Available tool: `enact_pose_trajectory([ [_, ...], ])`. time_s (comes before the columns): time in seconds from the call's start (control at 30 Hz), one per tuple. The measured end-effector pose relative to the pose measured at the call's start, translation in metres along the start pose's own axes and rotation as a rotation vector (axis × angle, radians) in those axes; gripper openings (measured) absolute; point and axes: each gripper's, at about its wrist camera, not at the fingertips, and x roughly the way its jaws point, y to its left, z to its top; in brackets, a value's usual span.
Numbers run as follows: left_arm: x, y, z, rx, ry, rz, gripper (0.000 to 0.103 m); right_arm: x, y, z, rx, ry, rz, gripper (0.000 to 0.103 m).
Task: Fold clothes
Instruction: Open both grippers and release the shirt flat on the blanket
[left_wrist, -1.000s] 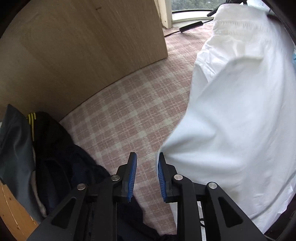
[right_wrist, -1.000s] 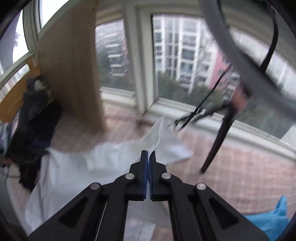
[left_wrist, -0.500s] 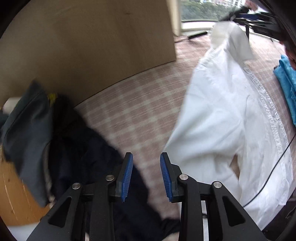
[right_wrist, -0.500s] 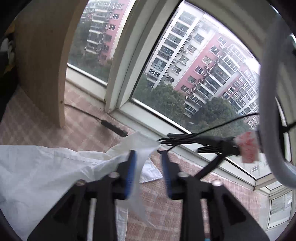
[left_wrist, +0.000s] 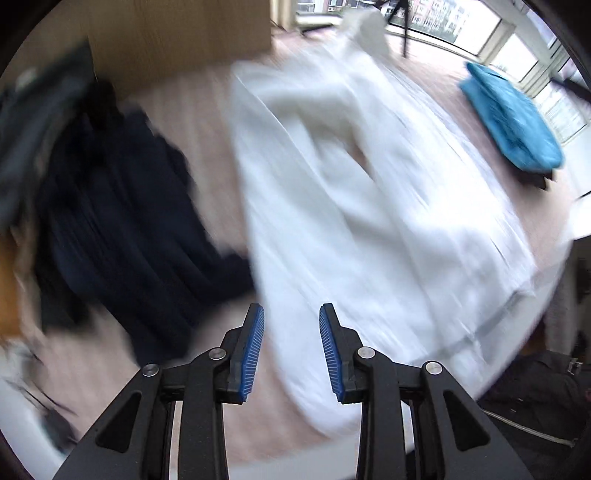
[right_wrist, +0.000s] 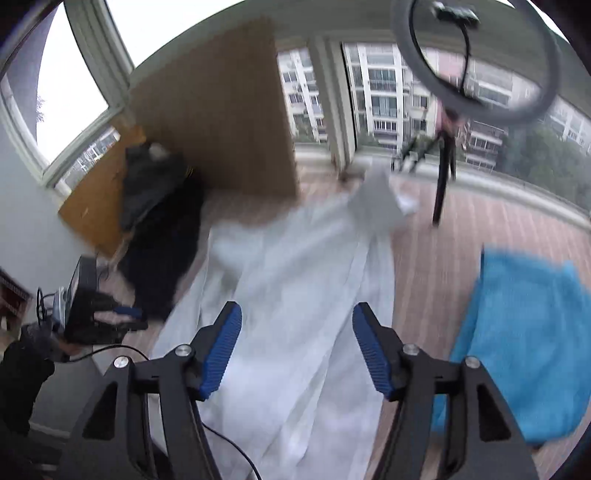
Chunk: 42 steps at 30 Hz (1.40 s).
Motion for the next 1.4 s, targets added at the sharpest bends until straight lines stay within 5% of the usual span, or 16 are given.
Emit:
enact_pose_trajectory([
  [0.1,0.015,-0.035,-0.043,0.072,-0.009,0.029,0.030,0.021,0.018,-0.076,0.031,0.056,-0.055,0.062],
  [0.2,0.037,-0.053,-0.057,0.048,0.016,-0.050,0.030,0.049,0.019,-0.136,0.179,0.114,-0.024,0.062],
  [0.43,0.056,-0.086,-0.062,0.140,0.005,0.003,0.043,0.095,0.038,-0.214,0.356,0.194,0.027,0.062],
  [0.8,0.060,-0.080,-0.059,0.150,-0.019,0.010,0.042,0.122,0.069,-0.238,0.297,0.270,0.007,0.062],
  [0.9,0.058,-0.072,-0.060,0.128,-0.044,0.009,0.029,0.121,0.077,-0.242,0.264,0.262,0.012,0.060],
  [0.97,0.056,-0.062,-0.060,0.094,-0.048,-0.008,0.018,0.120,0.080,-0.243,0.258,0.261,0.027,0.023],
  [1.03,0.052,-0.047,-0.060,0.044,-0.045,-0.033,0.006,0.119,0.080,-0.243,0.261,0.260,0.050,0.014],
  [1.1,0.041,-0.028,-0.061,-0.013,-0.063,-0.034,0.006,0.113,0.079,-0.240,0.259,0.248,0.074,0.011],
  [1.23,0.013,0.024,-0.072,-0.145,-0.108,0.085,0.016,0.094,0.073,-0.232,0.290,0.213,0.151,0.011],
  [1.4,-0.001,0.046,-0.099,-0.166,-0.080,0.248,0.024,0.059,0.051,-0.215,0.361,0.136,0.231,0.011],
])
